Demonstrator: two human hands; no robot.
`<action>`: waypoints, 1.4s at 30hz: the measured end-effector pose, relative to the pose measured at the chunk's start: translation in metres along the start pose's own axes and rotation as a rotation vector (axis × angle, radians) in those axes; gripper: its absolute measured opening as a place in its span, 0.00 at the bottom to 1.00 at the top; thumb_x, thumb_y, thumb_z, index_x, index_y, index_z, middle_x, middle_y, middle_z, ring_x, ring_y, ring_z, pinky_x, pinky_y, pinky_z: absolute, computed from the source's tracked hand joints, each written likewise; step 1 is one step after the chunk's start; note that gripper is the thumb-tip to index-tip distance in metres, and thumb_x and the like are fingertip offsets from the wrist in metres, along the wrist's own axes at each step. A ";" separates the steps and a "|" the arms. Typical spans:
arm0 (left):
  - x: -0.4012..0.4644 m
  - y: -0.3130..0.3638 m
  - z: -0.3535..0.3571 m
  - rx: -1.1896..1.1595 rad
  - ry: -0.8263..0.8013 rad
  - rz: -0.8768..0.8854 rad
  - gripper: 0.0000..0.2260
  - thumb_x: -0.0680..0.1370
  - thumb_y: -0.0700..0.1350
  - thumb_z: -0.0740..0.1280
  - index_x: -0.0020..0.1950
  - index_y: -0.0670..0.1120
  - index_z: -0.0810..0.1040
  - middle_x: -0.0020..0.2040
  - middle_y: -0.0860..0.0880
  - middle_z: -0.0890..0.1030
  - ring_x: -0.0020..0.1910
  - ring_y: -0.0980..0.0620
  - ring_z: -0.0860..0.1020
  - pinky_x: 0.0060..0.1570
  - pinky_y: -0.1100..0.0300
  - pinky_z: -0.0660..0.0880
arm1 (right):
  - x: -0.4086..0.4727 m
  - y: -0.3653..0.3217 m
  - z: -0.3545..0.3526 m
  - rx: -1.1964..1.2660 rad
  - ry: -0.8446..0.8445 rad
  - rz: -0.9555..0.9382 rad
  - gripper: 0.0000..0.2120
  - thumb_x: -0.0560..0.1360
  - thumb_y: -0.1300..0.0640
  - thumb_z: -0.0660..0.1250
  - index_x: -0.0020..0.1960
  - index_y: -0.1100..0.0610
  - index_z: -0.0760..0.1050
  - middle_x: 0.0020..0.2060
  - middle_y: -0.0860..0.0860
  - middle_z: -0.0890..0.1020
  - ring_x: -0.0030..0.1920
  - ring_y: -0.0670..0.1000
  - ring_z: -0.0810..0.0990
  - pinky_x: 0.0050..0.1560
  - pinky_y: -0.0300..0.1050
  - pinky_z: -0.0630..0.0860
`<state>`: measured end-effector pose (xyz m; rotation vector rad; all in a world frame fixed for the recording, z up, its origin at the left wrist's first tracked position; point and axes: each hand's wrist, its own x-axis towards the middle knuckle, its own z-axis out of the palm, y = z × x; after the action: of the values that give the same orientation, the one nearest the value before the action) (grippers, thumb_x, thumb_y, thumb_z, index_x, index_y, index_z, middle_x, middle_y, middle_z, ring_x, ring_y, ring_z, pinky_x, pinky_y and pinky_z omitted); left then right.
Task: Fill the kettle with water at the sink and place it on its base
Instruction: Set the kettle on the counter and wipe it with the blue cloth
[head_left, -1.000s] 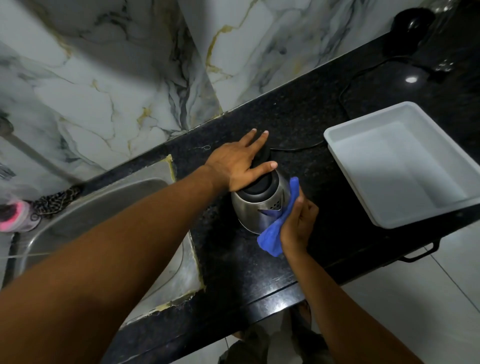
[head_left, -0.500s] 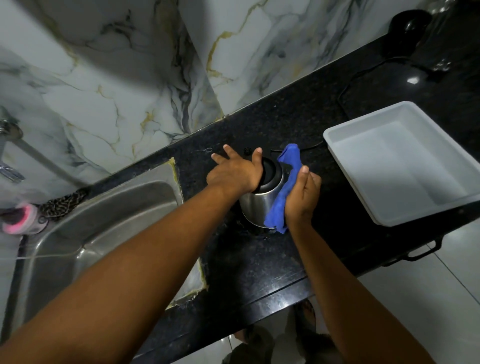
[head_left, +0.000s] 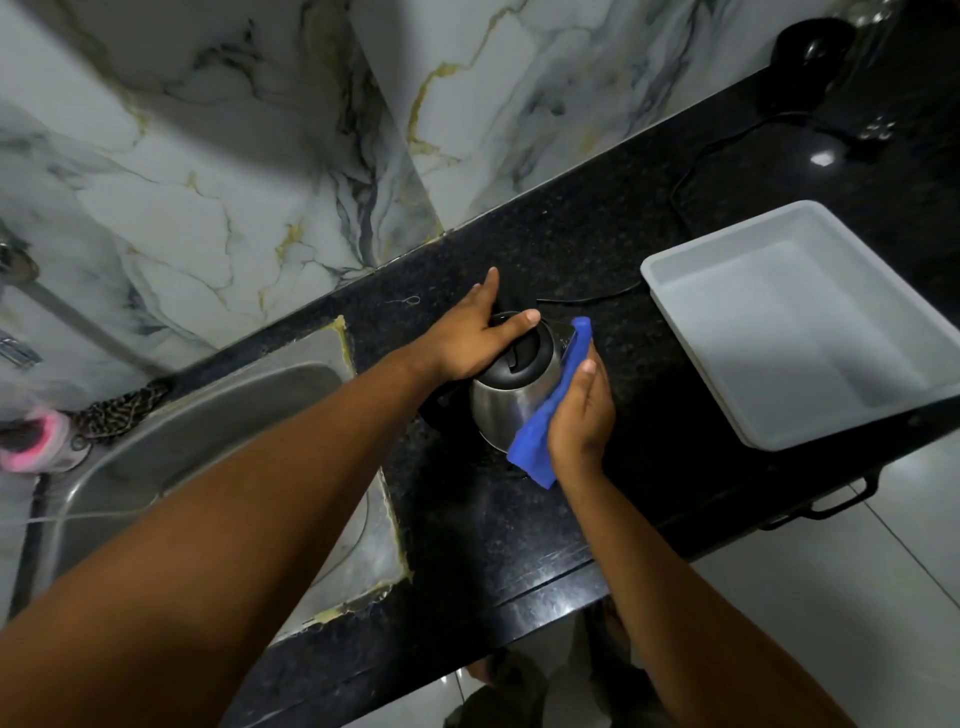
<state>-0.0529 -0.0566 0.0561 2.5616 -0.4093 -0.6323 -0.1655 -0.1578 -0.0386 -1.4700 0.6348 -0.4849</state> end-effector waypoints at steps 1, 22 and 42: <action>-0.001 0.000 0.000 -0.043 0.006 -0.046 0.43 0.80 0.67 0.62 0.85 0.49 0.46 0.85 0.44 0.54 0.83 0.49 0.53 0.81 0.53 0.51 | -0.001 -0.007 0.006 0.007 0.017 -0.033 0.27 0.84 0.52 0.49 0.77 0.64 0.68 0.76 0.61 0.73 0.77 0.59 0.70 0.78 0.60 0.65; -0.020 0.017 0.027 -0.453 0.324 -0.612 0.46 0.78 0.70 0.59 0.84 0.49 0.39 0.83 0.33 0.47 0.82 0.33 0.47 0.79 0.34 0.49 | -0.015 -0.034 0.047 -0.120 0.159 -0.219 0.24 0.84 0.54 0.54 0.73 0.66 0.74 0.71 0.62 0.78 0.73 0.60 0.74 0.75 0.51 0.65; -0.018 0.017 0.033 -0.536 0.407 -0.665 0.47 0.79 0.69 0.59 0.84 0.43 0.40 0.83 0.33 0.46 0.82 0.32 0.48 0.79 0.33 0.49 | -0.013 -0.025 0.052 -0.122 0.193 -0.191 0.22 0.83 0.57 0.54 0.72 0.66 0.74 0.70 0.62 0.78 0.73 0.61 0.73 0.75 0.43 0.62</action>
<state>-0.0875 -0.0763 0.0458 2.1788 0.6846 -0.3423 -0.1389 -0.1120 -0.0125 -1.6205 0.6886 -0.7535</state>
